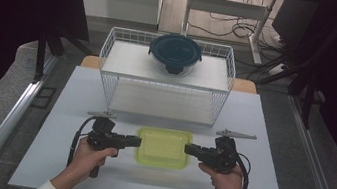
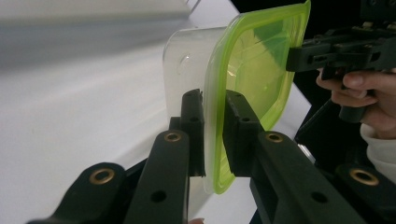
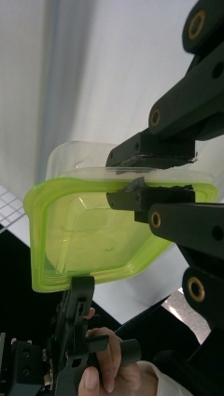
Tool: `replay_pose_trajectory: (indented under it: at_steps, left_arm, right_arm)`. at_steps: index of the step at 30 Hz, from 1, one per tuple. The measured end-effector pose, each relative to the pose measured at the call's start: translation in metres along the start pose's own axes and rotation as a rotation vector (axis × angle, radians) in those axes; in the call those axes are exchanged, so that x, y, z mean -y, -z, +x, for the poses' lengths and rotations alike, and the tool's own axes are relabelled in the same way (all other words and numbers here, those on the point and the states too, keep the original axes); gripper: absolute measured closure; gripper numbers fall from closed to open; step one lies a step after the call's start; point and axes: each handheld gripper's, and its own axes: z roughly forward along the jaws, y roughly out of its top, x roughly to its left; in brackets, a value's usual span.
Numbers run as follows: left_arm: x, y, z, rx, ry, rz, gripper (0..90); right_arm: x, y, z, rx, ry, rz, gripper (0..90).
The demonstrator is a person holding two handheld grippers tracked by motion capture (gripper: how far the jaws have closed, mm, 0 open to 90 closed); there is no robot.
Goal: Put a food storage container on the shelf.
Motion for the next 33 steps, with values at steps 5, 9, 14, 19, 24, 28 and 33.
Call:
replay_pose_trajectory:
  at_steps: [5,9,14,19,24,28,33]
  left_arm:
    - [-0.014,0.006,-0.005,0.007,-0.017,-0.022,80.6]
    - [-0.024,0.010,-0.009,0.015,-0.025,-0.041,80.6]
    - [-0.041,0.017,-0.017,0.009,-0.057,-0.063,80.6]
    - [-0.056,0.025,-0.023,0.008,-0.084,-0.081,80.6]
    - [-0.067,0.028,-0.026,0.002,-0.099,-0.090,80.6]
    - [-0.074,0.030,-0.026,0.007,-0.101,-0.104,80.6]
    - [-0.083,0.033,-0.027,0.014,-0.112,-0.122,80.6]
  right_arm:
    - [-0.013,0.006,0.004,0.000,0.021,-0.022,78.5]
    - [-0.023,0.012,0.008,0.002,0.038,-0.040,78.5]
    - [-0.037,0.019,0.014,0.005,0.059,-0.061,78.5]
    - [-0.053,0.027,0.021,0.009,0.091,-0.082,78.4]
    - [-0.065,0.030,0.022,0.009,0.106,-0.088,78.4]
    - [-0.075,0.032,0.024,0.010,0.117,-0.095,78.4]
    - [-0.086,0.036,0.026,0.008,0.133,-0.108,78.4]
